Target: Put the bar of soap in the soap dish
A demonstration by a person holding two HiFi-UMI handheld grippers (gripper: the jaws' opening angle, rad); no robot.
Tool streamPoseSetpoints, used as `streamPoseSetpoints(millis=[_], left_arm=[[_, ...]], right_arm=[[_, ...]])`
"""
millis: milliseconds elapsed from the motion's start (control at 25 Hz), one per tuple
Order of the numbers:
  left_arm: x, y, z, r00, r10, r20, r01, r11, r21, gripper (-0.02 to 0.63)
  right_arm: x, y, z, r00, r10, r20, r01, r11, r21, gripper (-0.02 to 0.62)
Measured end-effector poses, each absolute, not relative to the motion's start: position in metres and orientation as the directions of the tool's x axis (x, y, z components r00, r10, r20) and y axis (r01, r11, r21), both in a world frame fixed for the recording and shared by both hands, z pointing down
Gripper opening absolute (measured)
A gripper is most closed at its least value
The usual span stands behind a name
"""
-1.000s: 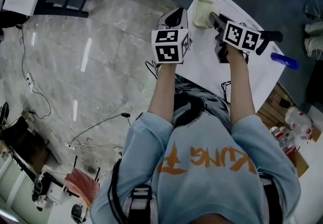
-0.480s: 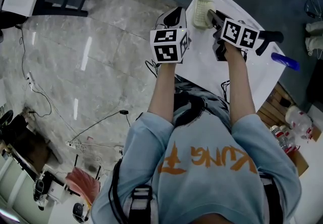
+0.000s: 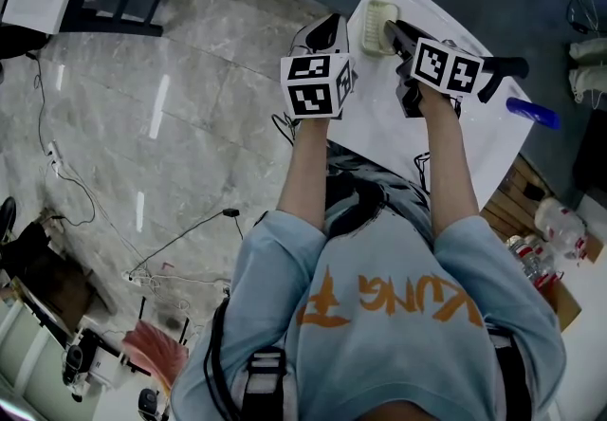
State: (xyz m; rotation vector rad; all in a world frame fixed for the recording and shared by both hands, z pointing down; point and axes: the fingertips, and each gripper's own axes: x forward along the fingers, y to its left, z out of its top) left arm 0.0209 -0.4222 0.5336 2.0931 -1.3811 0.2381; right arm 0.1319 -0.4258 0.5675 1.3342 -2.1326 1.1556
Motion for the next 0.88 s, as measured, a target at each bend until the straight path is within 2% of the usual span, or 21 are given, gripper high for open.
streamPoseSetpoints(millis=[600, 880], left_arm=[[0.008, -0.414, 0.527, 0.433, -0.781, 0.450, -0.881, -0.263, 0.393, 0.025], [0.008, -0.414, 0.506, 0.459, -0.795, 0.396, -0.869, -0.308, 0.388, 0.025]], right_arm=[[0.117, -0.414, 0.565, -0.485, -0.554, 0.676, -0.872, 0.253, -0.418, 0.114], [0.109, -0.420, 0.518, -0.519, -0.670, 0.531, -0.850, 0.339, -0.403, 0.063]])
